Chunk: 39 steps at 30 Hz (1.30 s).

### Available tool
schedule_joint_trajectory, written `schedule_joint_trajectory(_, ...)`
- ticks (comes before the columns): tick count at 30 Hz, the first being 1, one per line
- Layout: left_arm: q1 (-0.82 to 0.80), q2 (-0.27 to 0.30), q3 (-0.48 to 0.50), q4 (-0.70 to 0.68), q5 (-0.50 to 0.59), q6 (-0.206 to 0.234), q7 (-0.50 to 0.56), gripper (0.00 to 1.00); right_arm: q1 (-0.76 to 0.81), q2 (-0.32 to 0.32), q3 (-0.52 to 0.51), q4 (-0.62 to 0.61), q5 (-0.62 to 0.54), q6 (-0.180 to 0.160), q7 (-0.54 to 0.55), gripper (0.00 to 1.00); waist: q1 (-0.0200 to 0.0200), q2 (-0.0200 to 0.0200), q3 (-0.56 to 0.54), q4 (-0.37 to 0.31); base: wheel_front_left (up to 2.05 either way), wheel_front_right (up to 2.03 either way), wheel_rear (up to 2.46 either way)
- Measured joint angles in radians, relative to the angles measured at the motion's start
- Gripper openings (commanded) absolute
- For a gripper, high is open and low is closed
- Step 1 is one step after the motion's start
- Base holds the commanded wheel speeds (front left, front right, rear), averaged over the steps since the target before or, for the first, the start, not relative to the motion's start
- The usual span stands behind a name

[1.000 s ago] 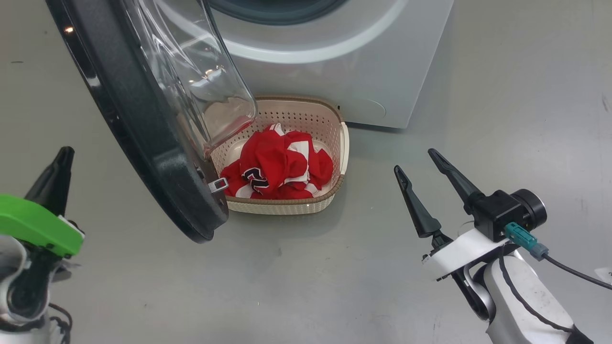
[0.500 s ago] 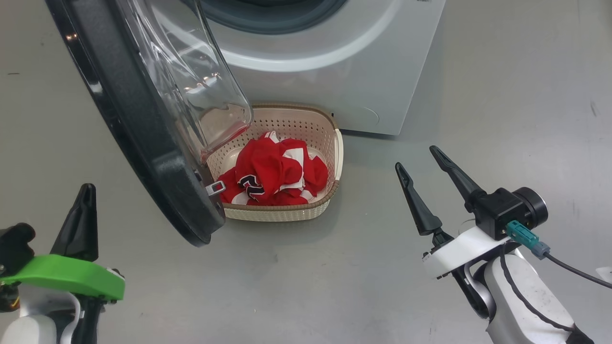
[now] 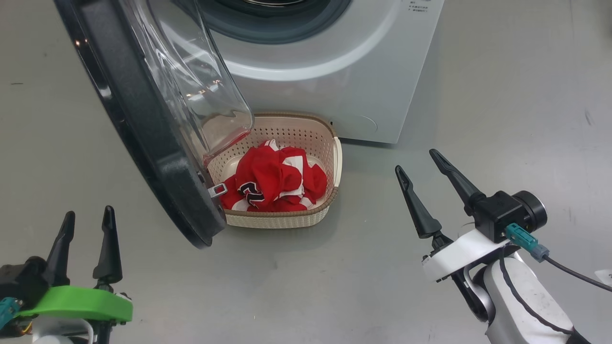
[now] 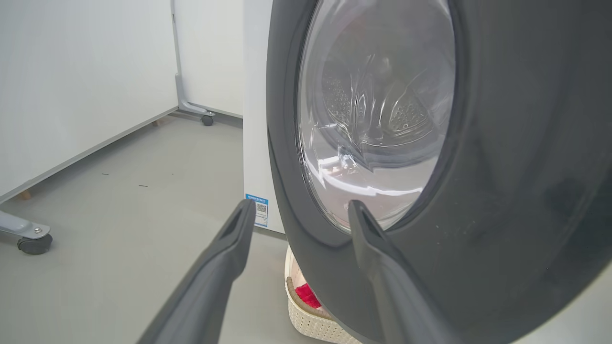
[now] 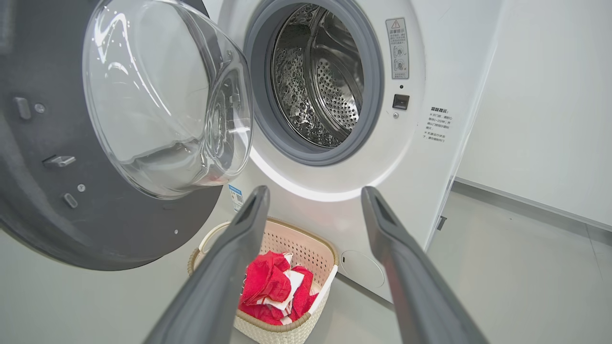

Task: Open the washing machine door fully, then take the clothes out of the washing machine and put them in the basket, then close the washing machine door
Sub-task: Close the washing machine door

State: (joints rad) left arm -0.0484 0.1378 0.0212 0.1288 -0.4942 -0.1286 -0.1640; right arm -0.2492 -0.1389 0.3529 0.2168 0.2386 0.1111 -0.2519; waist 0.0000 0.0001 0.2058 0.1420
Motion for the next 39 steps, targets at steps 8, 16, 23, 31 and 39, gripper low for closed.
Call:
schedule_joint_trajectory(8, 0.0, 0.001, -0.006, 0.035, 0.031, 0.0, -0.055, 1.0, 0.012, 0.002, 0.0, 0.0, 0.0, 0.0, 0.0, 1.0, 0.0, 0.0, -0.007, 0.0, 0.0, 0.0, 0.0)
schedule_joint_trajectory(16, -0.002, 0.002, -0.021, 0.058, 0.044, 0.0, -0.067, 1.0, 0.012, 0.003, -0.002, 0.0, 0.0, 0.0, 0.0, 1.0, 0.0, 0.0, -0.005, 0.002, 0.0, 0.0, 0.0)
schedule_joint_trajectory(23, -0.006, 0.004, -0.023, 0.066, 0.055, 0.0, -0.076, 1.0, 0.012, 0.004, -0.008, -0.001, 0.0, 0.0, 0.0, 1.0, 0.0, 0.0, -0.002, 0.003, 0.0, 0.0, 0.0)
schedule_joint_trajectory(31, -0.02, 0.004, -0.023, 0.077, 0.056, 0.0, -0.085, 1.0, 0.012, 0.006, -0.012, -0.003, 0.0, 0.0, 0.0, 1.0, 0.0, 0.0, 0.001, 0.008, 0.0, 0.0, 0.0)
schedule_joint_trajectory(39, -0.023, 0.004, -0.023, 0.086, 0.064, 0.0, -0.085, 1.0, 0.013, 0.008, -0.013, -0.005, -0.002, 0.0, 0.0, 1.0, 0.0, 0.0, 0.001, 0.01, 0.0, 0.0, 0.0)
